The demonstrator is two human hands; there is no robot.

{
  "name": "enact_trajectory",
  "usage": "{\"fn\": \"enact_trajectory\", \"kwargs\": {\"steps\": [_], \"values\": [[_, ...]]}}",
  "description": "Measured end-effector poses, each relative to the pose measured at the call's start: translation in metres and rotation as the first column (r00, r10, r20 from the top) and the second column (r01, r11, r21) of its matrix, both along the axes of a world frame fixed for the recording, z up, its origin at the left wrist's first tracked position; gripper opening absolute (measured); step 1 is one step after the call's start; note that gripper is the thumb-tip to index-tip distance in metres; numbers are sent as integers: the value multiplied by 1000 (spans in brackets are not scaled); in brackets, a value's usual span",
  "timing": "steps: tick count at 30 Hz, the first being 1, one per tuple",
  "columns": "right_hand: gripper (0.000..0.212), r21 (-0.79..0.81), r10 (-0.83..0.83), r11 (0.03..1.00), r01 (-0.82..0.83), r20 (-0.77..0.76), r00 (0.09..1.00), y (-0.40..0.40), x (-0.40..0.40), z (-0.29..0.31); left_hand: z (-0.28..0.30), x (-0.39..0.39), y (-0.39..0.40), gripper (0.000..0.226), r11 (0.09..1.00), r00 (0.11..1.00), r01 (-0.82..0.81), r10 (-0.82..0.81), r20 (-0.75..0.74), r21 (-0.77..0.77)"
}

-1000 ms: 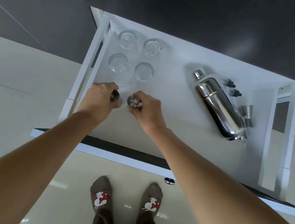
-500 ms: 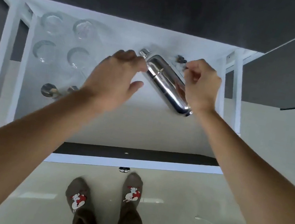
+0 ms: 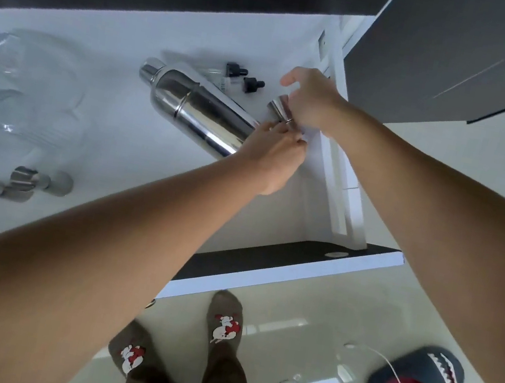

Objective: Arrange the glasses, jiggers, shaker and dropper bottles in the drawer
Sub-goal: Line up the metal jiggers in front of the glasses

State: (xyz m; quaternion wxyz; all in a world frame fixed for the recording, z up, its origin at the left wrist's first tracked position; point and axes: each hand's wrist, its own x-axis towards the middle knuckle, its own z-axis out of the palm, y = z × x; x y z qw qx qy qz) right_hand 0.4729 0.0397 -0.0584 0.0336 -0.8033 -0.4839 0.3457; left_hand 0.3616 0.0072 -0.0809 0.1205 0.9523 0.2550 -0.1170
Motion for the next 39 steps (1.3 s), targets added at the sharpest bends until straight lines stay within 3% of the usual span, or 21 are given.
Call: {"fn": "enact_trajectory", "kwargs": {"steps": [7,13,16,19,21,23,25,28,30,33,36,39], "values": [[39,-54,37,998,-35,41,998,6,1,-5,-3,11,-5,36,998,971,6,8,-239,61],[36,-48,16,999,-12,86,996,7,-3,-14,-10,4,-5,37,993,986,-118,117,-119,-3],[40,-35,5,999,-2,94,996,4,-3,-18,-10,-14,-1,35,974,971,-216,221,88,-69],[47,-41,42,998,-38,99,994,-1,-7,-22,-1,-44,-1,37,924,851,-300,372,372,-237],[49,-44,57,998,-53,96,994,-5,-10,-25,11,-68,-4,34,882,745,-320,460,482,-347],[45,-19,33,999,-31,94,995,-11,-13,-30,24,-92,-9,33,838,661,-352,539,523,-418],[38,61,-92,994,90,25,995,-19,-20,-32,38,-117,-14,34,785,583,-415,618,528,-461],[31,316,-186,927,204,-87,979,-30,-42,-19,60,-155,-22,35,729,511,-504,684,520,-463],[29,489,-121,855,170,-132,984,-38,-69,-4,71,-186,-27,34,694,496,-555,719,487,-459],[25,581,92,813,31,-180,979,-51,-121,19,81,-240,-34,29,661,518,-632,749,413,-406],[24,566,385,793,-227,-177,906,-60,-175,28,83,-293,-40,29,637,565,-706,770,296,-309],[25,454,622,734,-505,-151,769,-61,-221,17,78,-332,-44,33,557,545,-794,830,120,-245]]}}
